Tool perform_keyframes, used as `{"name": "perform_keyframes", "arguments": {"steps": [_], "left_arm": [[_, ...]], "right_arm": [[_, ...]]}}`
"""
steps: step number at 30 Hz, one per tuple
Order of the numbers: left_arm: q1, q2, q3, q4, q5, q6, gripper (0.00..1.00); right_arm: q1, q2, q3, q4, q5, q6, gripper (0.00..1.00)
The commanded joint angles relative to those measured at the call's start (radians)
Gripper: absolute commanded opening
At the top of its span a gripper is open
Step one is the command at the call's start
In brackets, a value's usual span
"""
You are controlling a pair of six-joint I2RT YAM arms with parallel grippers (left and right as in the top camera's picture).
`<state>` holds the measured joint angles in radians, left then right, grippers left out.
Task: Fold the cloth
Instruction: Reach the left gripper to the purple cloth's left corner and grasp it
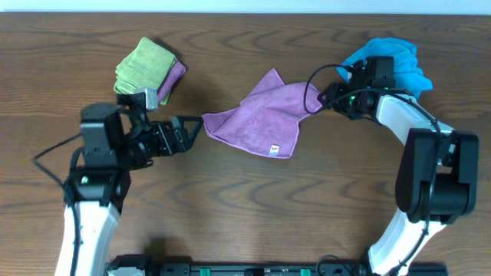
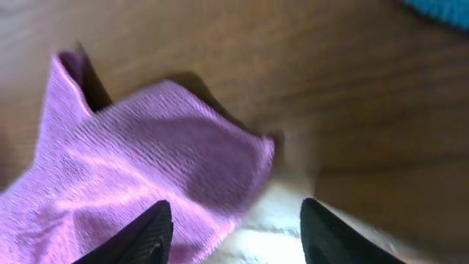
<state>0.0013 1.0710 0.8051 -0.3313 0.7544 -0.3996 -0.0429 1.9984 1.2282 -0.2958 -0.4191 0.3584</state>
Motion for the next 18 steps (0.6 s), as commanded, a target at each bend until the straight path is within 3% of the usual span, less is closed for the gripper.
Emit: {"name": "perform_keyframes", "arguments": {"steps": [1,18], "left_arm": [[-0.004,0.065,0.013,0.007,0.05,-0.182,0.95],[-0.177,0.352,0.013,0.011,0.108,-0.525,0.95]], "right_arm": [[-0.001,0.021,-0.002,0.034,-0.035,0.082,0.54],[0.005,0.065,-0.002,0.064,-0.068,0.142,0.5]]}}
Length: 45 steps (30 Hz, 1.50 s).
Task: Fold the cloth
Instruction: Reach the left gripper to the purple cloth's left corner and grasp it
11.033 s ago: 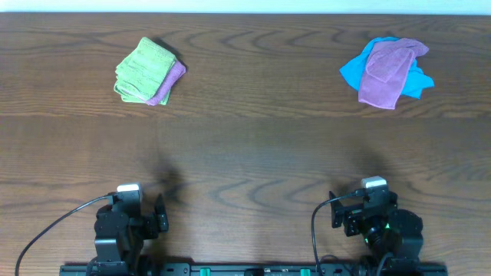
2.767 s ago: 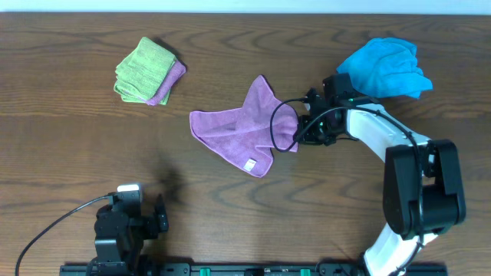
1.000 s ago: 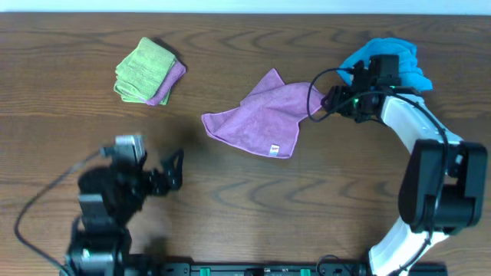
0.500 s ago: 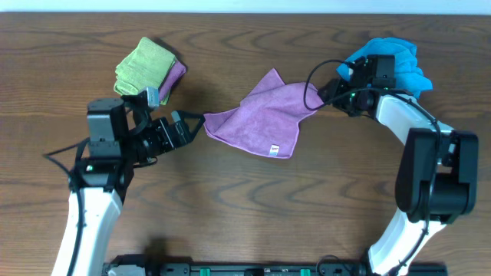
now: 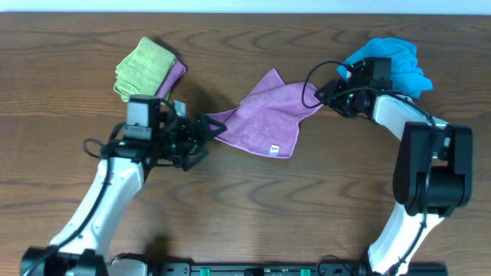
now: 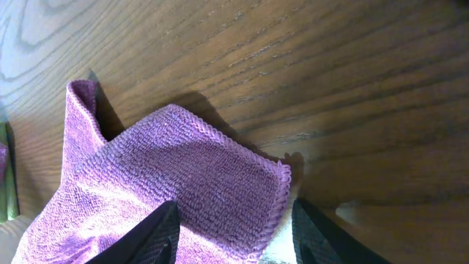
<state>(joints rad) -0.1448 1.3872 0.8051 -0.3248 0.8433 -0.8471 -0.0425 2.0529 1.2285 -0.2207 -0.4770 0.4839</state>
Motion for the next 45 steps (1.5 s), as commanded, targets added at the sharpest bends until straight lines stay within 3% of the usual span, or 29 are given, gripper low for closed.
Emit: {"name": "perform_keyframes", "arguments": {"steps": [1,21,36,37,39,45], "left_arm": [[-0.042,0.05,0.013,0.014,0.02,-0.09,0.95],[-0.296,0.454,0.013,0.62,0.1,-0.524,0.95],[-0.386,0.517,0.013,0.679,-0.006,-0.598,1.0],[-0.389,0.517,0.013,0.679,-0.022,-0.602,0.93],[-0.396,0.517,0.013,0.679,-0.057,-0.608,0.91],[-0.426,0.517,0.013,0.684,-0.142,-0.636,0.89]], "right_arm": [[0.005,0.01,-0.002,-0.015,-0.01,0.017,0.5],[0.005,0.01,-0.002,-0.045,-0.029,0.017,0.48],[0.005,0.01,-0.002,-0.045,-0.042,0.017,0.47],[0.005,0.01,-0.002,-0.045,-0.048,0.017,0.47],[0.005,0.01,-0.002,-0.045,-0.051,0.017,0.46],[0.005,0.01,-0.002,-0.045,-0.055,0.017,0.46]]}}
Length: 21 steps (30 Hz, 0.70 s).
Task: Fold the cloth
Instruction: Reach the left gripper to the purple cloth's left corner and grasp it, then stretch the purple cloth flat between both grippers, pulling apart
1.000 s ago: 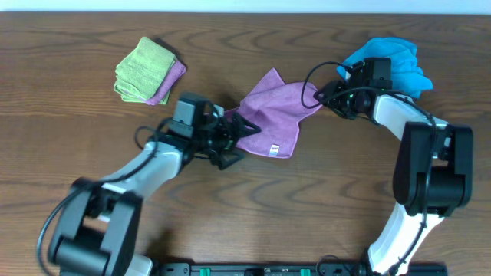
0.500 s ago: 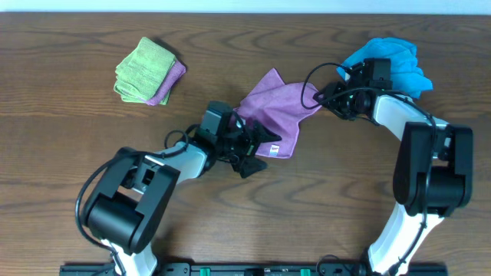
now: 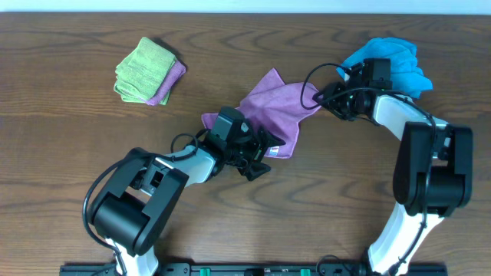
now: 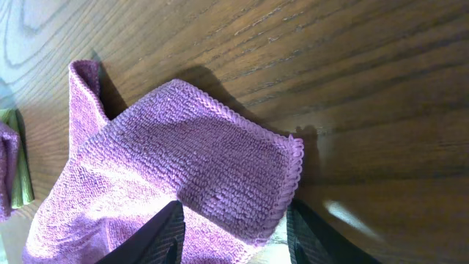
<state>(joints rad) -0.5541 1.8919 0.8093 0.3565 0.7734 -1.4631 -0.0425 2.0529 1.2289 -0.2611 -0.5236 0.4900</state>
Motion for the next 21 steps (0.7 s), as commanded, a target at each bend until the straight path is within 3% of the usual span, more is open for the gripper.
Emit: {"name": "perform_keyframes", "arguments": {"steps": [1,12,21], "left_arm": [[-0.022,0.012,0.009,0.004,-0.083,-0.019,0.89],[-0.088,0.012,0.01,0.004,-0.269,-0.026,0.77],[-0.134,0.012,0.012,0.003,-0.409,0.037,0.75]], "right_arm": [[0.005,0.01,-0.002,-0.005,-0.009,0.011,0.46],[0.005,0.01,-0.002,-0.005,-0.028,0.01,0.45],[0.005,0.01,-0.002,-0.005,-0.034,0.01,0.45]]}}
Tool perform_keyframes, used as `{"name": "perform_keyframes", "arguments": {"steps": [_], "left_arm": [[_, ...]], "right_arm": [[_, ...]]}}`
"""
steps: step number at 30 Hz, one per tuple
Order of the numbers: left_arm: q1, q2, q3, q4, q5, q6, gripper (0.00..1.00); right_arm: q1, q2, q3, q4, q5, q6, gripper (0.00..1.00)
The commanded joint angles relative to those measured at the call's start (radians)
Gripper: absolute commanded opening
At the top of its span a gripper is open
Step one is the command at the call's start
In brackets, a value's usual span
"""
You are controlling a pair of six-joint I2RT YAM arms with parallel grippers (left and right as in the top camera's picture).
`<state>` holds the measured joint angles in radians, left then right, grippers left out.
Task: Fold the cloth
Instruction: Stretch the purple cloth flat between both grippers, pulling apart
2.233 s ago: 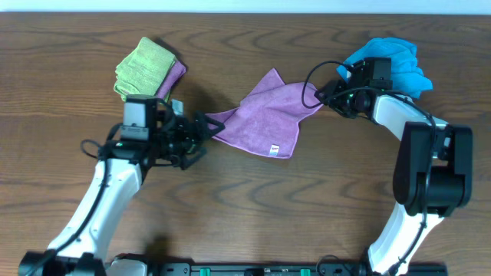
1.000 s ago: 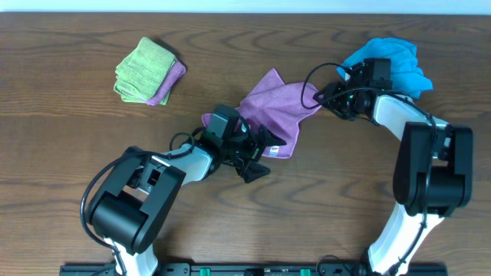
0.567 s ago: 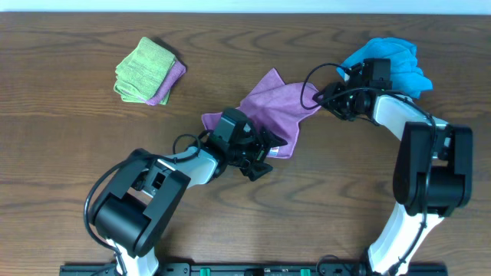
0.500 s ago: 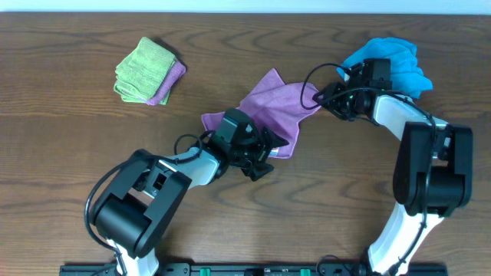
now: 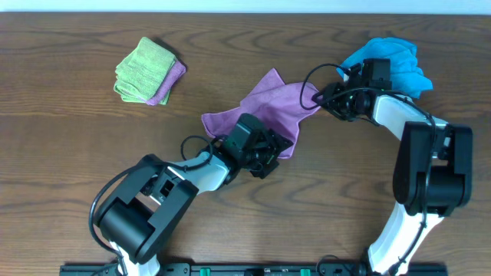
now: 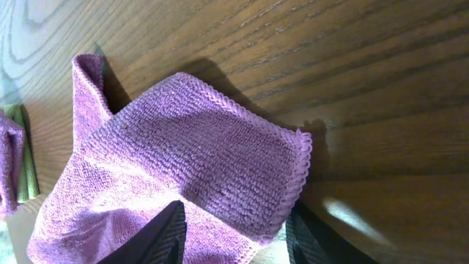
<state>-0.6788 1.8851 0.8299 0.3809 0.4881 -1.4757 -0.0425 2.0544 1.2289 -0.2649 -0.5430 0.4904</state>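
A purple cloth lies rumpled in the middle of the table, one corner turned up at the back. My left gripper rests on the cloth's near right corner; its jaws are hidden by the wrist, so their state cannot be told. My right gripper is at the cloth's right corner. In the right wrist view the cloth fills the left half, and the gripper is open, its dark fingers straddling the hemmed corner.
A crumpled blue cloth lies at the back right, just behind my right arm. A folded green and purple stack sits at the back left. A white wall edge runs along the table's far side.
My left gripper has shifted a little to the right along the cloth's near edge and now covers the corner with the white tag. My right gripper has hardly moved.
My left gripper was first apart from the cloth on its left, then at the cloth's left corner, then on its near edge, and now on its near right corner. My right gripper stayed open at the right corner throughout. The cloth has kept its rumpled shape.
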Motion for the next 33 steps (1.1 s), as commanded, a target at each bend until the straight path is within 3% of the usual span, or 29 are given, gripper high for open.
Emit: {"name": "perform_keyframes", "arguments": {"steps": [1,17,28,33], "left_arm": [[-0.012,0.019,-0.009,-0.022,-0.135,0.055,0.75],[-0.023,0.114,0.035,-0.055,-0.14,0.07,0.55],[-0.02,0.141,0.05,-0.066,-0.102,0.116,0.08],[0.003,0.14,0.052,-0.066,-0.06,0.171,0.06]], "right_arm": [[0.005,0.008,-0.002,-0.001,-0.015,0.01,0.45],[0.005,0.008,-0.002,-0.001,-0.039,0.01,0.45],[0.005,0.008,-0.002,-0.008,-0.042,0.005,0.45],[0.005,0.008,-0.002,-0.017,-0.042,-0.008,0.45]]}}
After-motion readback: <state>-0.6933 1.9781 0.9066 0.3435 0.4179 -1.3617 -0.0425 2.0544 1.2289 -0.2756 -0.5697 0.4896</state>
